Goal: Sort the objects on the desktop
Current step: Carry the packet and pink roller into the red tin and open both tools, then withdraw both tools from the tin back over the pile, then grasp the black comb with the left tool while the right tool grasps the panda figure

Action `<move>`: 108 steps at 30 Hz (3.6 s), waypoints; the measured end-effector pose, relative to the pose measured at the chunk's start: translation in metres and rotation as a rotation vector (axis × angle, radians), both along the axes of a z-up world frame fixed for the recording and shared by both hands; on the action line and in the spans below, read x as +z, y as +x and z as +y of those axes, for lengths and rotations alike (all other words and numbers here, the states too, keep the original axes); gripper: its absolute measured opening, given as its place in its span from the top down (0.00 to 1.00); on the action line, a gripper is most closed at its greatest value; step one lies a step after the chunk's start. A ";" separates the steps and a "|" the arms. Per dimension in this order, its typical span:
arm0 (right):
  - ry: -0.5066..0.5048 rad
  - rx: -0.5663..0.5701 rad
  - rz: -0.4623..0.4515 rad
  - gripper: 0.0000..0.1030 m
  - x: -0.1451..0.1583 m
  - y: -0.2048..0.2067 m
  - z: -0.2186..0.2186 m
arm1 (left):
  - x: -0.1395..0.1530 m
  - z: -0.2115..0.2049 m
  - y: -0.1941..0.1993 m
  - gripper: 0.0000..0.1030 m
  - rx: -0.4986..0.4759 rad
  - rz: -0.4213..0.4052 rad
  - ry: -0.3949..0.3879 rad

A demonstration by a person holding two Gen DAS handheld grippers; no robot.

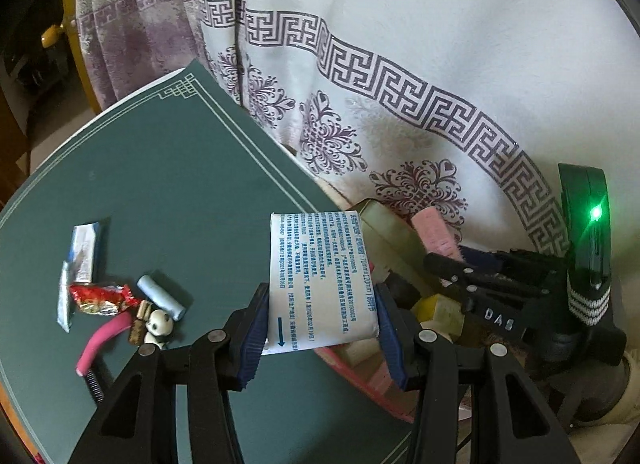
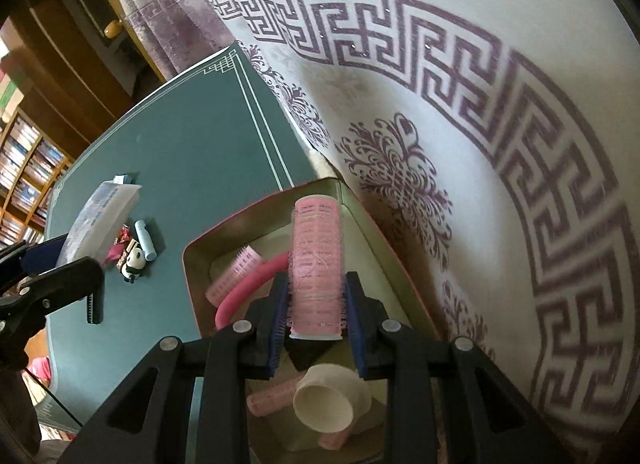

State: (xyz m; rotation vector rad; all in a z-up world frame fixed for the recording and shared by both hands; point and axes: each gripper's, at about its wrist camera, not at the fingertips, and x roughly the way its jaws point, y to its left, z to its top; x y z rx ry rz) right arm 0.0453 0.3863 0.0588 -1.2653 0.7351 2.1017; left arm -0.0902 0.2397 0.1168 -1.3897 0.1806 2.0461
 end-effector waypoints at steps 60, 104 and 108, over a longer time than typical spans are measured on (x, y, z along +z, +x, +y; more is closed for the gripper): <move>-0.109 0.322 -0.010 0.33 -0.004 -0.116 -0.139 | -0.039 -0.293 0.028 0.19 0.629 -0.102 -0.080; -0.253 0.355 -0.171 0.33 -0.088 -0.214 -0.140 | -0.164 -0.288 -0.043 0.20 0.564 -0.222 -0.161; -0.260 0.355 -0.181 0.33 -0.093 -0.221 -0.138 | -0.162 -0.278 -0.041 0.36 0.521 -0.170 -0.239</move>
